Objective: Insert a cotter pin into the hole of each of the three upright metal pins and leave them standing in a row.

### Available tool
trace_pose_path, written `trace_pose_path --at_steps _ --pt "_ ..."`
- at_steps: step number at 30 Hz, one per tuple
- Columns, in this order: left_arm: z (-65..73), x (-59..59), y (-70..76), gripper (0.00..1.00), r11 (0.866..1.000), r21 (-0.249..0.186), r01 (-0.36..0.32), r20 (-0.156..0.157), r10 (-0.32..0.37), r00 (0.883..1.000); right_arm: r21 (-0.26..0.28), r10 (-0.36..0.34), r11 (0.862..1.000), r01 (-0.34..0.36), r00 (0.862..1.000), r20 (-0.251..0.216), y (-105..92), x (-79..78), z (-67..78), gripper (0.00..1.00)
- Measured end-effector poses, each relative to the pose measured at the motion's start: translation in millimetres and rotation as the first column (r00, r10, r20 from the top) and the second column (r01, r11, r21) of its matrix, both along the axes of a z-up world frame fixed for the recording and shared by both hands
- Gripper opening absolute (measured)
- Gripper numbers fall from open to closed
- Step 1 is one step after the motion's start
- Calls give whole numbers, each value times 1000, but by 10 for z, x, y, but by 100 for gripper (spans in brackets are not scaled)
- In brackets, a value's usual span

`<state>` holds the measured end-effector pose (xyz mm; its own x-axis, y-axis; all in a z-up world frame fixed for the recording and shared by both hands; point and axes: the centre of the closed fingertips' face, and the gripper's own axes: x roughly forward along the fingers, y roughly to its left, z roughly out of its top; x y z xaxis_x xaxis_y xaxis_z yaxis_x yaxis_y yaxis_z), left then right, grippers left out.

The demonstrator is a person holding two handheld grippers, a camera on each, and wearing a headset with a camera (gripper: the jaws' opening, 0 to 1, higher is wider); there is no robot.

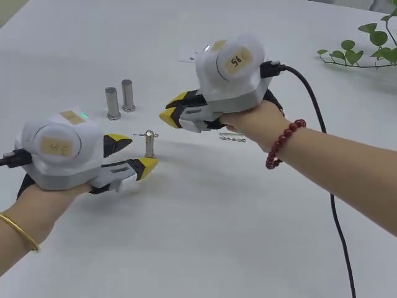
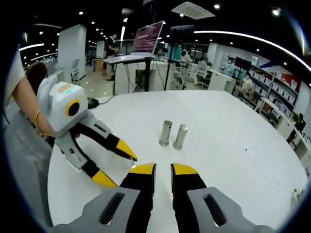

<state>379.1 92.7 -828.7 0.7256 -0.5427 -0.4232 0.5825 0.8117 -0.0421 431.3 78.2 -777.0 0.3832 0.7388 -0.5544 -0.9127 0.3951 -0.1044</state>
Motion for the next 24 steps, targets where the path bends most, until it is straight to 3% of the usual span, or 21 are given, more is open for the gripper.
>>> trace_pose_path --at_steps 3,7,11,18,24 --pt "47 -20 8 43 1000 -19 -5 2 5 1000 43 -14 999 15 1000 -23 88 28 31 16" --pt "107 -54 11 49 999 -42 -8 5 8 1000 58 -14 998 17 999 -47 184 57 5 18" --pt "162 -93 21 55 998 -56 -9 11 10 1000 60 -30 998 34 997 -69 285 214 -86 19" --pt "241 -140 53 62 998 -65 -6 39 9 999 142 -84 985 99 991 -108 410 448 -120 23" --pt "280 -167 84 67 995 -95 -20 21 22 1000 165 -91 980 108 990 -105 540 495 -200 23"
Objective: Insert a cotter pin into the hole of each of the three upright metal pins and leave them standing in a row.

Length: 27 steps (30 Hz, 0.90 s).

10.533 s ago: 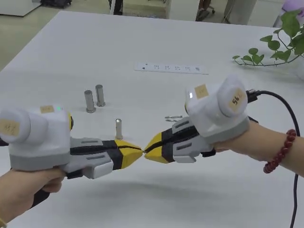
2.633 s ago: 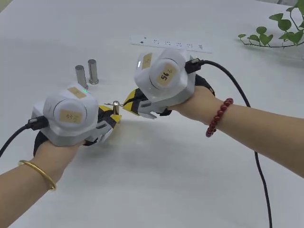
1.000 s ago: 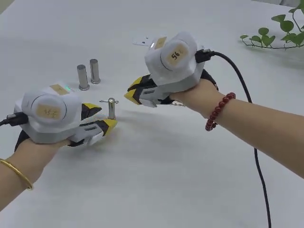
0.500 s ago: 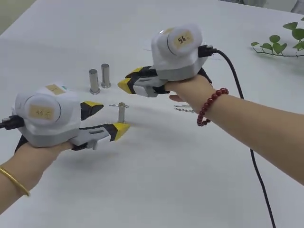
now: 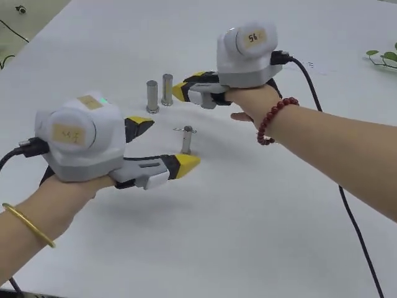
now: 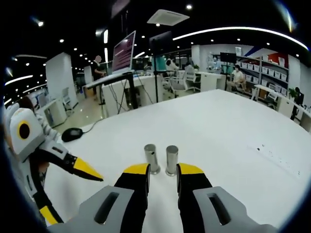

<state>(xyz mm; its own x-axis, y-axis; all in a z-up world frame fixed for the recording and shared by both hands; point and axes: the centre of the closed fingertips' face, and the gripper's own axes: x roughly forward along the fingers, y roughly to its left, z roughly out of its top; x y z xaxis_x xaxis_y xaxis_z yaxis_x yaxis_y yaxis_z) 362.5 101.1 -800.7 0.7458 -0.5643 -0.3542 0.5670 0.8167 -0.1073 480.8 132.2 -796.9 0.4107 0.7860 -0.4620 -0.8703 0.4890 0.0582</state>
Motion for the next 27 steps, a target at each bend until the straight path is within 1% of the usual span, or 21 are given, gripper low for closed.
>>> trace_pose_path --at_steps 1,5,6,8,10,13,15,19,22,25,26,27 --pt "9 -4 6 68 1000 -2 -1 1 1 1000 9 -8 1000 8 1000 -6 16 11 -11 23" --pt "47 -17 23 73 1000 -4 -1 9 1 1000 18 -25 1000 25 1000 3 79 82 -61 25" --pt "49 -20 26 74 1000 -2 -1 9 1 1000 18 -26 999 26 1000 4 91 92 -72 25" --pt "51 -26 37 76 1000 2 -2 9 2 1000 20 -28 999 28 1000 1 161 172 -114 25" --pt "51 -28 51 77 1000 6 -4 9 4 1000 28 -33 999 33 999 0 180 194 -141 25" --pt "55 -29 63 80 1000 -1 -7 7 7 1000 48 -38 998 38 999 -12 214 236 -174 25" --pt "53 -28 72 82 1000 -1 -9 5 9 1000 46 -35 998 35 999 -6 234 261 -213 24" --pt "45 -32 83 85 1000 -14 -14 -3 14 1000 49 -21 999 21 1000 7 271 243 -228 22" --pt "22 -38 92 85 1000 -9 -13 -11 13 1000 47 -29 998 28 999 17 284 251 -234 21" --pt "18 -39 99 85 1000 -12 -16 -14 16 1000 40 -30 999 29 999 27 299 282 -262 18" --pt "15 -40 102 85 1000 -14 -17 -16 17 1000 35 -35 999 34 999 33 290 295 -263 16" --pt "13 -40 103 84 1000 -13 -17 -16 16 1000 40 -37 999 36 999 32 288 299 -256 16"
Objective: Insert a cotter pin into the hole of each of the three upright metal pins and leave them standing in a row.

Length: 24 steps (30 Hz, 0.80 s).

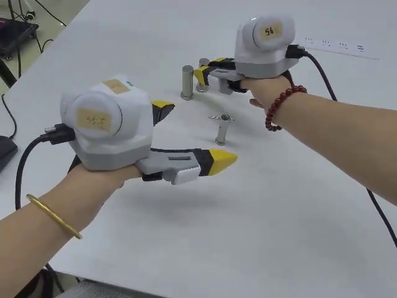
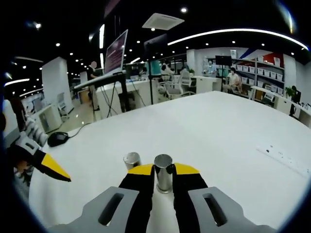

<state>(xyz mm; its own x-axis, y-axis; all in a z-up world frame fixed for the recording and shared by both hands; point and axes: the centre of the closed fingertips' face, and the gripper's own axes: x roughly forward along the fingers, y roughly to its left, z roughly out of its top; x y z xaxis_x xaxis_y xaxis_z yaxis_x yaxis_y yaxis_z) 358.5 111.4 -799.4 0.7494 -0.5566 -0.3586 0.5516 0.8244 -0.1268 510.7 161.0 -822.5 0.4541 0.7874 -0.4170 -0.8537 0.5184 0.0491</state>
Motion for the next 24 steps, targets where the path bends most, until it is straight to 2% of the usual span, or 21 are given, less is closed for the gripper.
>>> trace_pose_path --at_steps 9,15,24 --pt "-10 -5 14 84 1000 4 -5 -3 5 1000 11 -20 1000 20 1000 -11 0 59 4 14" --pt "-27 -17 -36 84 1000 9 8 -8 -7 1000 -5 -21 1000 21 1000 -20 -45 33 12 13" --pt "0 -12 -70 84 1000 15 14 3 -15 1000 -38 -29 999 29 1000 3 -192 38 79 13"
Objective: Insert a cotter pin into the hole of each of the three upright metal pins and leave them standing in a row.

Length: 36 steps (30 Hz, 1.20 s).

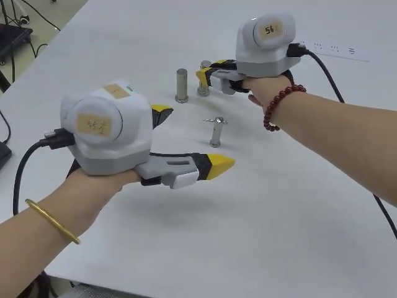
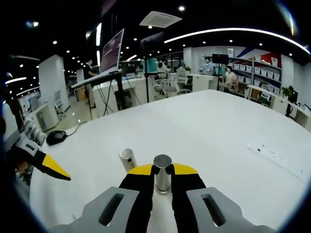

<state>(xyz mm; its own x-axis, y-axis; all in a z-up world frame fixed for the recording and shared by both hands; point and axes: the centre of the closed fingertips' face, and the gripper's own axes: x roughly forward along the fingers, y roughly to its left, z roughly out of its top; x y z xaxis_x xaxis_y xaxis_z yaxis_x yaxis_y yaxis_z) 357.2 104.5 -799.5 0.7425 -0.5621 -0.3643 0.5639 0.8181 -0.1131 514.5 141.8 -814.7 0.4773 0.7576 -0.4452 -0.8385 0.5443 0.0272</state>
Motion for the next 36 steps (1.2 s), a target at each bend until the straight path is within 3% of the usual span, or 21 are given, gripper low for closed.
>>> trace_pose_path --at_steps 11,22,36 --pt "38 -32 -28 84 1000 -1 6 -3 -6 1000 -12 -46 999 46 999 4 -303 -88 66 13" --pt "102 -88 -114 84 1000 -10 15 8 -15 1000 -15 -83 996 83 997 -7 -664 -380 107 13" --pt "125 -182 -129 84 1000 3 17 7 -17 1000 -16 -73 997 73 997 -15 -884 -727 77 13"
